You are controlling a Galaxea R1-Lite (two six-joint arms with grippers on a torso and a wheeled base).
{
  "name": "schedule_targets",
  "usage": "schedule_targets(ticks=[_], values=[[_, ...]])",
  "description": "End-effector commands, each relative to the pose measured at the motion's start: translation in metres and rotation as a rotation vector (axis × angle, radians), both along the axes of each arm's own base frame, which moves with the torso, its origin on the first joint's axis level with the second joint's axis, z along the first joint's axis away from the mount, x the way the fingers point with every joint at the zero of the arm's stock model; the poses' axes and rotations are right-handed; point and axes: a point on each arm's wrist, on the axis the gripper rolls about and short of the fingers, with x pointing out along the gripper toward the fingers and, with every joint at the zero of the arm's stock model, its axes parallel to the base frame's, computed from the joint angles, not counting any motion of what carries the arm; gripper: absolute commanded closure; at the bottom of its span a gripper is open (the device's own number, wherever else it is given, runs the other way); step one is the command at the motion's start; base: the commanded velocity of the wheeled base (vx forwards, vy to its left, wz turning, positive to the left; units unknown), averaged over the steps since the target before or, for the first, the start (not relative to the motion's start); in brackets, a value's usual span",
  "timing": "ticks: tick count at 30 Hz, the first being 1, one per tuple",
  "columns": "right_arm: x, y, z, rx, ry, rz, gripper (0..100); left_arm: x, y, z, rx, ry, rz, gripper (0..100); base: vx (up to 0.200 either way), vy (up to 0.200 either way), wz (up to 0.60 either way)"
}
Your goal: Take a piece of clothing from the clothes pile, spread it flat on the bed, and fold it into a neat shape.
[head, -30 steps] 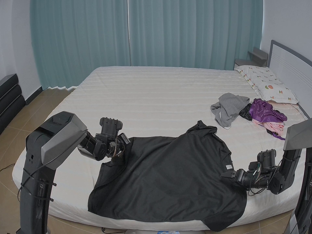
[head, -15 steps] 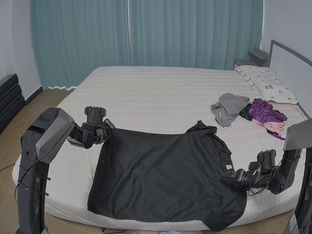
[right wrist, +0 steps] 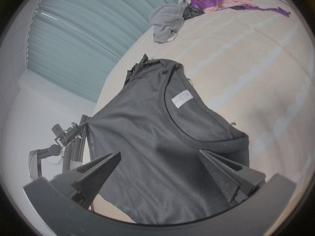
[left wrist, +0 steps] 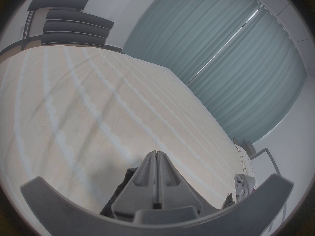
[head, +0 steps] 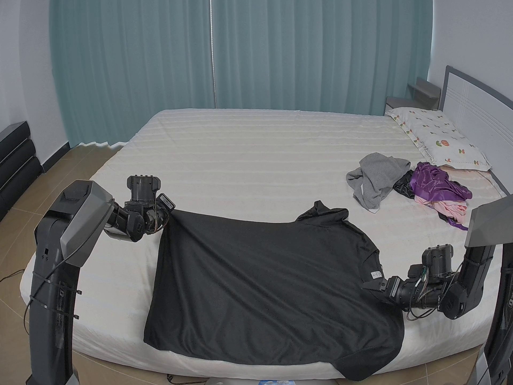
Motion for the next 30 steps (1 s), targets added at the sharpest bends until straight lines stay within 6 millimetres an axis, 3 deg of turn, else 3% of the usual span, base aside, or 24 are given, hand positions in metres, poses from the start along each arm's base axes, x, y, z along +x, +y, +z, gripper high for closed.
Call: schedule_targets(ticks=[1, 4, 8, 14, 20, 25, 30], values=[[0.006, 0.001, 0.005, 0.001, -0.044, -0.001, 0, -0.001, 0.001, -0.005, 0.001, 0.013, 0.001, 100, 0.000, 0.000, 0.00], [0.011, 0.002, 0.011, 0.003, -0.081, -0.004, 0, -0.002, 0.001, -0.005, 0.002, 0.019, 0.001, 100, 0.000, 0.000, 0.00], [0.037, 0.009, 0.021, -0.029, -0.168, -0.030, 0, -0.004, -0.001, -0.004, 0.001, 0.030, -0.001, 100, 0.000, 0.000, 0.00], [0.096, 0.026, 0.013, -0.126, -0.210, -0.115, 0, -0.012, 0.001, -0.014, 0.003, 0.068, 0.000, 100, 0.000, 0.000, 0.00], [0.147, 0.040, -0.001, -0.178, -0.223, -0.139, 0, -0.015, 0.002, -0.010, -0.007, 0.074, 0.003, 100, 0.000, 0.000, 0.00], [0.176, 0.051, -0.020, -0.283, -0.244, -0.178, 0, -0.016, 0.002, -0.009, -0.009, 0.072, 0.000, 100, 0.000, 0.000, 0.00], [0.195, 0.054, -0.020, -0.322, -0.273, -0.184, 0, -0.017, 0.002, -0.010, -0.012, 0.079, -0.003, 100, 0.000, 0.000, 0.00]])
